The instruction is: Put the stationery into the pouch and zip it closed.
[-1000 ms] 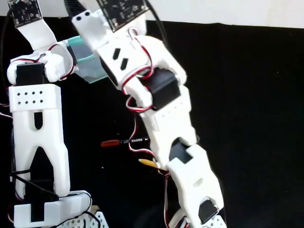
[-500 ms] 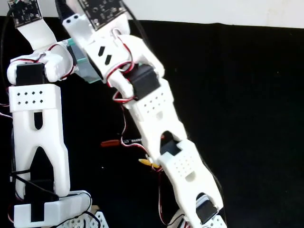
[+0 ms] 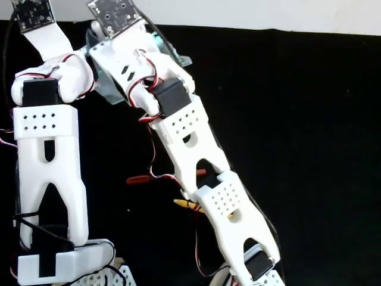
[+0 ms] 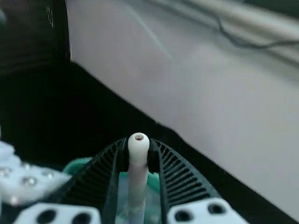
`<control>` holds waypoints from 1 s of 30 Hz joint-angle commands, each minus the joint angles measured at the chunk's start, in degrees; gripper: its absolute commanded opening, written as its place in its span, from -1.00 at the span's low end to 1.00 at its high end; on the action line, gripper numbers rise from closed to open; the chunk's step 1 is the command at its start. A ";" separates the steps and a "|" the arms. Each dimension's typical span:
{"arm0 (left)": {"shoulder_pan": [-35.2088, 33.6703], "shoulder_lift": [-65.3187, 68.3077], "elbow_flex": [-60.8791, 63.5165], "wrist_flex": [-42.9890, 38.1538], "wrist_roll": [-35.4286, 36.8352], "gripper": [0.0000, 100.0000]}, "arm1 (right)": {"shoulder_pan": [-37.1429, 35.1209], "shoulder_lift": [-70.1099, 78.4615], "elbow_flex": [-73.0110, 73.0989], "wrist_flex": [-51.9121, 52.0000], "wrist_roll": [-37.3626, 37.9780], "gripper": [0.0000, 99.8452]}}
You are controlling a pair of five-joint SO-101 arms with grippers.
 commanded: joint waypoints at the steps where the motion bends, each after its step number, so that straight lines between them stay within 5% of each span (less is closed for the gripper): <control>1: -0.92 0.22 0.22 -0.44 0.18 -0.99 | 1.27 -0.75 -6.46 4.09 -0.09 -0.97; 5: -0.92 0.22 0.22 -0.44 0.18 -0.99 | 1.27 -4.18 -6.37 9.63 -0.09 -0.93; 10: -0.92 0.22 0.22 -0.44 0.26 -0.99 | 1.19 -8.75 -6.20 14.81 -0.09 -0.63; 22: -0.92 0.22 0.22 -0.53 0.26 -0.99 | 4.70 -17.89 -6.20 15.16 0.00 -0.63; 30: -0.92 0.22 2.59 -2.37 0.26 -0.99 | 7.69 -24.40 -6.11 26.07 1.49 -0.63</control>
